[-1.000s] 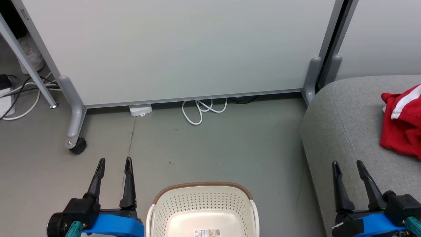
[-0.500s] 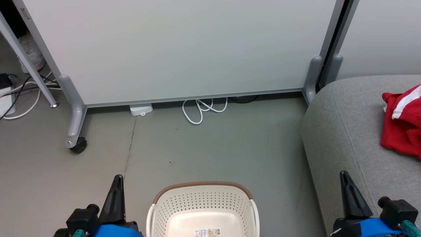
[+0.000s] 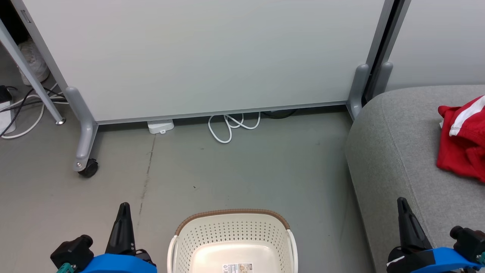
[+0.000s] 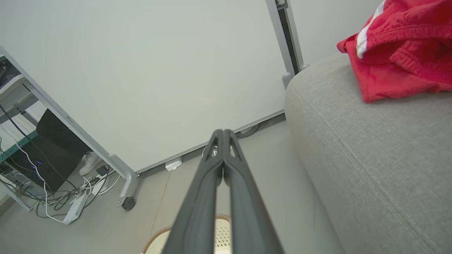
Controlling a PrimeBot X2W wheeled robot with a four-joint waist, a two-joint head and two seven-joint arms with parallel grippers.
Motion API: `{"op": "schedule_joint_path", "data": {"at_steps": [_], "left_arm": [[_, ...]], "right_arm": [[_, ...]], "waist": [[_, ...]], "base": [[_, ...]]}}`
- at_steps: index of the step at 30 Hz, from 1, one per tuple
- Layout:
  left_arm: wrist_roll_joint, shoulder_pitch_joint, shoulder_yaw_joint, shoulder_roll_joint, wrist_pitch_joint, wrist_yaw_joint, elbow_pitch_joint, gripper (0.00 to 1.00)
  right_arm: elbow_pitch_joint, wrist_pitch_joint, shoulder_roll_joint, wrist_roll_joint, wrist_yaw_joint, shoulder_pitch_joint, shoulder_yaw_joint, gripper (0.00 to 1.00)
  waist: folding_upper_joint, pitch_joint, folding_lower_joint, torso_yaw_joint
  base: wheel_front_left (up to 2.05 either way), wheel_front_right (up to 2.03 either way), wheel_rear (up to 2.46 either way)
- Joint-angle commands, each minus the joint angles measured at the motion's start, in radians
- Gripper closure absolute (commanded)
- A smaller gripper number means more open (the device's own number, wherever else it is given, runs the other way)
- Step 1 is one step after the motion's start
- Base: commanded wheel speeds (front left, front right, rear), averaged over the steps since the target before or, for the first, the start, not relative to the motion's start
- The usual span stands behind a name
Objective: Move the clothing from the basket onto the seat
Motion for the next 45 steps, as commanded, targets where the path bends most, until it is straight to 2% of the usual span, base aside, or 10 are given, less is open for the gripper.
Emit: {"op": "schedule_joint_path", "data": {"at_steps": [1, 23, 45], "left_arm": [[-0.049, -0.034, 0.008, 0.001, 0.013, -0.004, -0.018, 1.0], [-0.38, -0.065, 0.045, 0.001, 0.097, -0.012, -0.023, 1.0], [-0.632, -0.088, 0.073, 0.001, 0.163, -0.018, -0.027, 1.0]], "right_arm": [[-0.016, 0.011, -0.001, 0.051, 0.0, -0.028, -0.004, 1.0], [-0.016, 0.096, 0.001, 0.377, 0.0, -0.058, -0.015, 1.0], [-0.016, 0.162, 0.002, 0.626, 0.0, -0.08, -0.024, 1.0]], "waist": [[0.0, 0.0, 0.0, -0.001], [0.0, 0.001, 0.0, -0.012], [0.0, 0.002, -0.0001, -0.022]], "base": [[0.0, 0.0, 0.0], [0.0, 0.0, 0.0], [0.0, 0.0, 0.0]]}}
